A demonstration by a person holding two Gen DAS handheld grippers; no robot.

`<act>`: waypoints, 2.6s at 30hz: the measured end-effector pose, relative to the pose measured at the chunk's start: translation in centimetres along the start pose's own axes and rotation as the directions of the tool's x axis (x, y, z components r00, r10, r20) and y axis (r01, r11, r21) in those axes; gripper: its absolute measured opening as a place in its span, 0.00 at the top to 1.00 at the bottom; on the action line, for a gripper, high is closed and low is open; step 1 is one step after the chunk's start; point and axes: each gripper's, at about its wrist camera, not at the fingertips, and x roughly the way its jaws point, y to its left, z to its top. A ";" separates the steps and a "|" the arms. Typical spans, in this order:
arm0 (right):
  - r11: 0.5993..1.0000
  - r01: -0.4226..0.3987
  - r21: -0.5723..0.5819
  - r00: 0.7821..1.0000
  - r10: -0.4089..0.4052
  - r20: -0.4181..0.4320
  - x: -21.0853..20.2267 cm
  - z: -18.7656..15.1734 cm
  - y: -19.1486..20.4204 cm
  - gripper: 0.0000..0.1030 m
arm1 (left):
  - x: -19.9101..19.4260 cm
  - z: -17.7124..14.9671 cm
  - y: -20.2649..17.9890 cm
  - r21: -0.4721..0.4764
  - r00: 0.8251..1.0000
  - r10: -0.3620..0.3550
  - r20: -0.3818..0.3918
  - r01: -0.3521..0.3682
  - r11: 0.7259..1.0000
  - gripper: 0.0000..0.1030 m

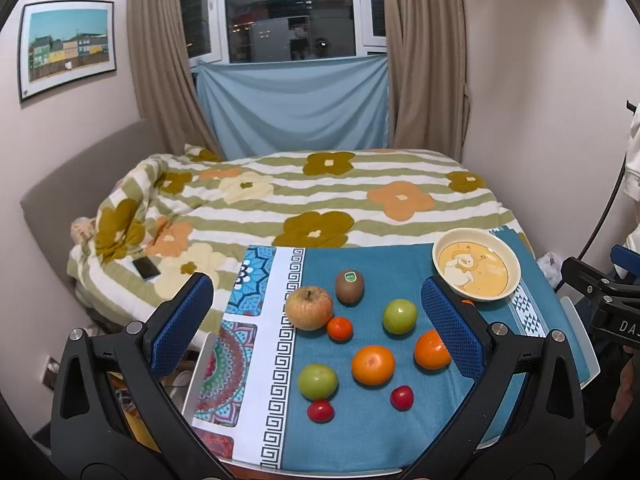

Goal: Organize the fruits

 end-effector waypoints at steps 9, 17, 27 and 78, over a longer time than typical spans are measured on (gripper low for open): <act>1.000 -0.005 0.003 1.000 0.005 0.001 0.0 0.0 0.1 0.00 | -0.2 0.0 0.1 0.000 1.000 0.001 0.001 -0.001 1.000 0.00; 0.999 -0.035 -0.010 0.999 0.035 -0.014 0.0 0.4 1.1 0.00 | -0.8 0.2 0.5 -0.038 0.999 0.025 -0.028 -0.026 0.999 0.00; 0.980 -0.172 -0.099 0.977 0.157 -0.148 4.1 -2.6 2.1 0.00 | 1.8 -4.5 1.6 -0.098 0.974 0.126 -0.190 -0.147 0.984 0.00; 0.946 -0.300 -0.125 0.885 0.227 -0.406 14.5 -15.4 10.4 0.54 | 15.0 -18.3 2.9 -0.011 0.853 -0.170 -0.493 0.189 0.982 0.63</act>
